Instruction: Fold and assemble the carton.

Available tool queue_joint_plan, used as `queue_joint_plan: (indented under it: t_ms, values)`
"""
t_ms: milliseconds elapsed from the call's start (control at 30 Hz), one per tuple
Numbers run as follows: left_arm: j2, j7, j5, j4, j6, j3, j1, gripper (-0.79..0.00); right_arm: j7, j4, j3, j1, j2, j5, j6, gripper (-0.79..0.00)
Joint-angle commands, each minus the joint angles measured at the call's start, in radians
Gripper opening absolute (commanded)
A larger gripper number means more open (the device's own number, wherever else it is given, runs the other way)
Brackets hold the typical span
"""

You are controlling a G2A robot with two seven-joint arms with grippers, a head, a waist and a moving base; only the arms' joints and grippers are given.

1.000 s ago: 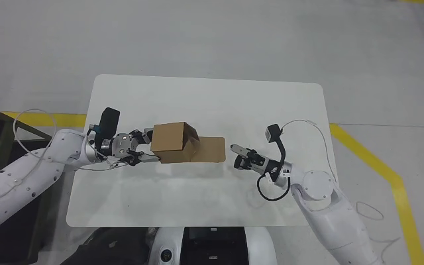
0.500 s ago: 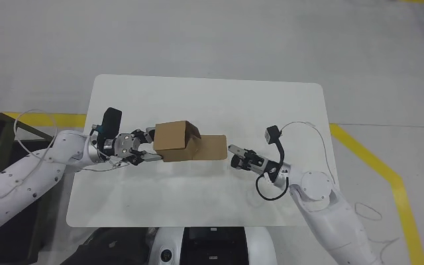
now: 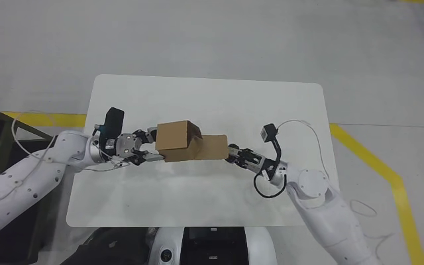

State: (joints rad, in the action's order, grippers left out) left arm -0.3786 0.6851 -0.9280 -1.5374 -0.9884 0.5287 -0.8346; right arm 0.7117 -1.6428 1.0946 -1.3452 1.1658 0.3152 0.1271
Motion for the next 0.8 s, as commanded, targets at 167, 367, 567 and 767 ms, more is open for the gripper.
queue_joint_plan:
  t_ms: [167,367,567,767]
  values:
    - [-0.014,-0.044,-0.002,-0.005,-0.012,0.026,-0.024,-0.785,-0.013,-0.009,-0.005,0.005,0.005,0.025,0.030,-0.693]
    - [-0.028,-0.099,-0.004,-0.010,-0.020,0.044,-0.040,-0.785,0.001,-0.045,-0.010,-0.003,0.006,0.039,0.060,-0.699]
    - [-0.044,-0.152,0.005,-0.016,-0.018,0.063,-0.052,-0.785,-0.010,-0.083,-0.019,-0.006,0.008,0.027,0.052,-0.683]
    - [-0.055,-0.187,0.018,-0.017,-0.019,0.086,-0.068,-0.785,-0.036,-0.070,-0.021,-0.004,0.009,0.027,0.010,-0.640]
